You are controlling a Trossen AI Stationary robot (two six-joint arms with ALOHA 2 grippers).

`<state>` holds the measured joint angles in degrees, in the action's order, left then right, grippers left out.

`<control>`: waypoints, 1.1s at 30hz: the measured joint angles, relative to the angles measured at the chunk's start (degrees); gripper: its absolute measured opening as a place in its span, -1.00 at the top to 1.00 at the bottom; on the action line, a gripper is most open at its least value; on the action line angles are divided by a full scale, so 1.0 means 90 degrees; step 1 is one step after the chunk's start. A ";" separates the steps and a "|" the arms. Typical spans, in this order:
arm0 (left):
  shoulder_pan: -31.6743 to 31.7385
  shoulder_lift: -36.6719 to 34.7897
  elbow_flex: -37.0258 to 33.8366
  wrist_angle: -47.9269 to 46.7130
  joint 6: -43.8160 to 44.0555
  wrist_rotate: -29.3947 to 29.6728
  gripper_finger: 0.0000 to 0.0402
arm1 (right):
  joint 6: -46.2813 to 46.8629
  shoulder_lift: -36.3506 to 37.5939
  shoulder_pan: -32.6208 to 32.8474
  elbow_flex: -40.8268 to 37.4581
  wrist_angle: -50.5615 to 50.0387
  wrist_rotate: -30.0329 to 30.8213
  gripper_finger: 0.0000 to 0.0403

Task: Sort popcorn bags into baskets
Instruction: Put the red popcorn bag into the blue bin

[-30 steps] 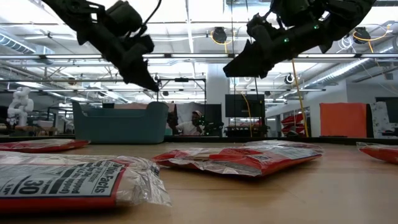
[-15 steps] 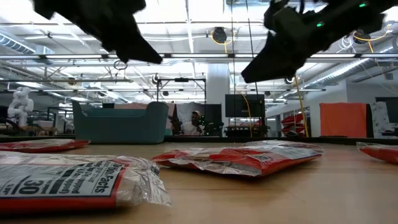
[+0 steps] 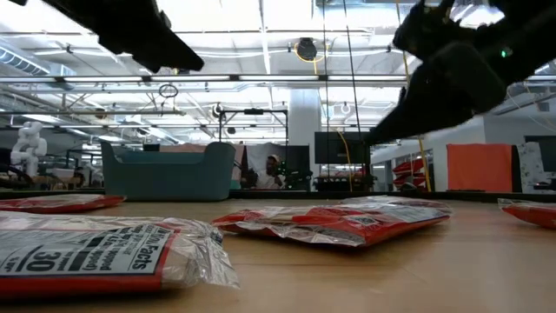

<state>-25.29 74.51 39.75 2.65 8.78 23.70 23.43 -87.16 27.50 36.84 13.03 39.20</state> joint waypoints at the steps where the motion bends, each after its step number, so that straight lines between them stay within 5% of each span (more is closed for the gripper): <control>1: -0.0062 0.0078 0.0000 0.0068 0.0048 0.0001 0.90 | -0.0001 -0.0076 0.0004 0.0000 0.0001 -0.0005 0.15; 15: -0.0687 0.1222 0.0000 0.0198 0.0531 0.0592 0.89 | 0.0242 -0.0203 0.0583 0.0002 -0.0329 0.0001 0.15; 23: -0.0678 0.1269 0.0000 0.0415 0.0512 0.0860 0.89 | 0.0665 -0.0203 0.0751 0.0002 -0.1262 0.0488 0.15; 33: -0.0676 0.1267 0.0005 0.0632 0.0395 0.0872 0.89 | 0.0874 -0.0974 0.0574 0.0005 -0.1128 0.0797 0.15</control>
<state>-31.38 85.91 39.79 8.34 12.34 31.55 31.29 -95.93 32.66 36.88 2.88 46.37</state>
